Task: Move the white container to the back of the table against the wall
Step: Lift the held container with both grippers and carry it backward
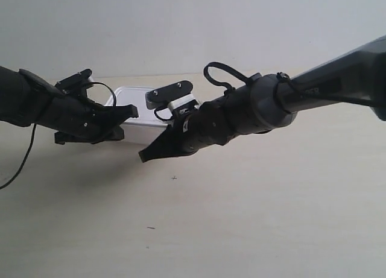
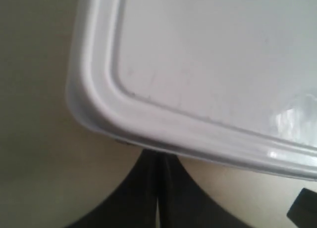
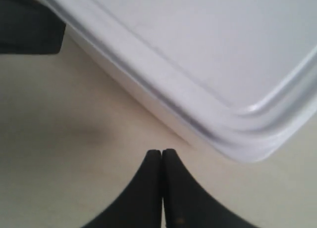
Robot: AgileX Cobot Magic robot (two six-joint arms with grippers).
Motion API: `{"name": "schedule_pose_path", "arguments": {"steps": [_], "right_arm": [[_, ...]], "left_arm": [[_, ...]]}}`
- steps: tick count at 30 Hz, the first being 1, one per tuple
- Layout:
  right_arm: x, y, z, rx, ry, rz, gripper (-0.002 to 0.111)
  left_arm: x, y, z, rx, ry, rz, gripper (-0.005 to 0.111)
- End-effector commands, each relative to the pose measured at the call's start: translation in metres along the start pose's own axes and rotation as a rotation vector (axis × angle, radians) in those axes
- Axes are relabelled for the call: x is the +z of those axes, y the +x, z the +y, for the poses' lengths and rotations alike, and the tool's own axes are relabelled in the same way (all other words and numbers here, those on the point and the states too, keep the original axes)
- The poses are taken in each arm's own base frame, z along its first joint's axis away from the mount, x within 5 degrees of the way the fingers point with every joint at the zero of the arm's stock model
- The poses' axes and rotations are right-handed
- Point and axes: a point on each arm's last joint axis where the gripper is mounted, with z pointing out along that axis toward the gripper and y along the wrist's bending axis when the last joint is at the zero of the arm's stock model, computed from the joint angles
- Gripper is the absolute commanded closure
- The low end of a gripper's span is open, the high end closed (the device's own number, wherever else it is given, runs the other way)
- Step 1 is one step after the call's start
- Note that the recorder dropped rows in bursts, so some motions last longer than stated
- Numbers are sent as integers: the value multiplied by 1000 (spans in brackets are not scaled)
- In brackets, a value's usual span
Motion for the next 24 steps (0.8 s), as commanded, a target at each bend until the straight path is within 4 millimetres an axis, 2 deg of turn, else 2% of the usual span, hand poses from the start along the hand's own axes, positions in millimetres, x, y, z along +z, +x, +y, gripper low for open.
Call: {"name": "schedule_pose_path", "arguments": {"steps": [1, 6, 16, 24], "right_arm": [[-2, -17, -13, 19, 18, -70, 108], [5, -20, -19, 28, 26, -49, 108], [19, -22, -19, 28, 26, -55, 108], [20, -22, -36, 54, 50, -45, 108]], "left_arm": [[0, -6, -3, 18, 12, -12, 107], [-1, -12, -5, 22, 13, -35, 107], [11, -25, -9, 61, 22, -53, 107], [18, -33, -10, 80, 21, -73, 107]]}}
